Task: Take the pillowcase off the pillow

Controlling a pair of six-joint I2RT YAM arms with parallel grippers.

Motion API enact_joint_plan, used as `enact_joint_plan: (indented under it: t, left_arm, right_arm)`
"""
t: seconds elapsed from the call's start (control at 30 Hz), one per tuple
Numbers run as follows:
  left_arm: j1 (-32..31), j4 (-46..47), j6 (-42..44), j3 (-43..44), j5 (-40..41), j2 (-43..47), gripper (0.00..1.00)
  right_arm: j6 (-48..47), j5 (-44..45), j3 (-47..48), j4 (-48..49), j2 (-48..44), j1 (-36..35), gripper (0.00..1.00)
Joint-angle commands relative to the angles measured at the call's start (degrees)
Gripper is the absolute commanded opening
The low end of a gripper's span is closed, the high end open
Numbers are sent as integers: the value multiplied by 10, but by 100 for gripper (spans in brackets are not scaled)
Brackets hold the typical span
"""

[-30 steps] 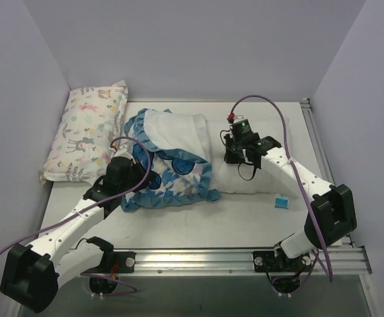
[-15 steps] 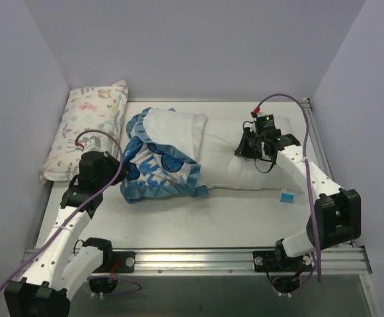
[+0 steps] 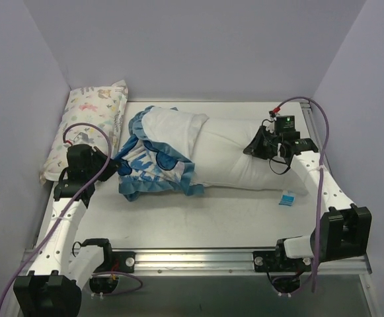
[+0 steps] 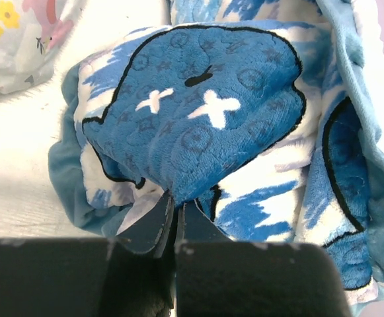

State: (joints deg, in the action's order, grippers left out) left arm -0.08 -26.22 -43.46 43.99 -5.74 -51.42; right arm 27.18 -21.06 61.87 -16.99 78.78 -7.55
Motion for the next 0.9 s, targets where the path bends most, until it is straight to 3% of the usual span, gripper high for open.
enact_joint_plan:
  t: [0.0,0.27,0.37,0.4,0.5,0.53,0.6,0.7,0.87]
  left_arm:
    - [44,42,34,38,84,-12,0]
    - [38,75,37,27,28,-29,0]
    - [12,81,38,26,30,-39,0]
    - [5,84,39,25,30,-40,0]
    - [-31,86,40,25,46,-47,0]
    - [-36,87,39,25,47,-49,0]
    - [-48,90,38,25,50,-52,0]
    - [-63,93,37,27,53,-54,0]
    - [-78,93,39,31,53,-60,0]
  right_arm:
    - [-29,160,9,-66,-45,52,0]
    - [-38,176,65,-113,-119,34,0]
    - [-63,174,94,-127,-119,-21,0]
    - [-71,182,103,-129,-117,-46,4]
    - [-96,190,97,-115,-116,-126,31]
    - [-113,190,93,-99,-115,-168,48]
    - [-141,193,81,-87,-112,-212,69]
    - [-189,253,63,-67,-101,-308,86]
    - [-234,348,11,-21,-62,-388,100]
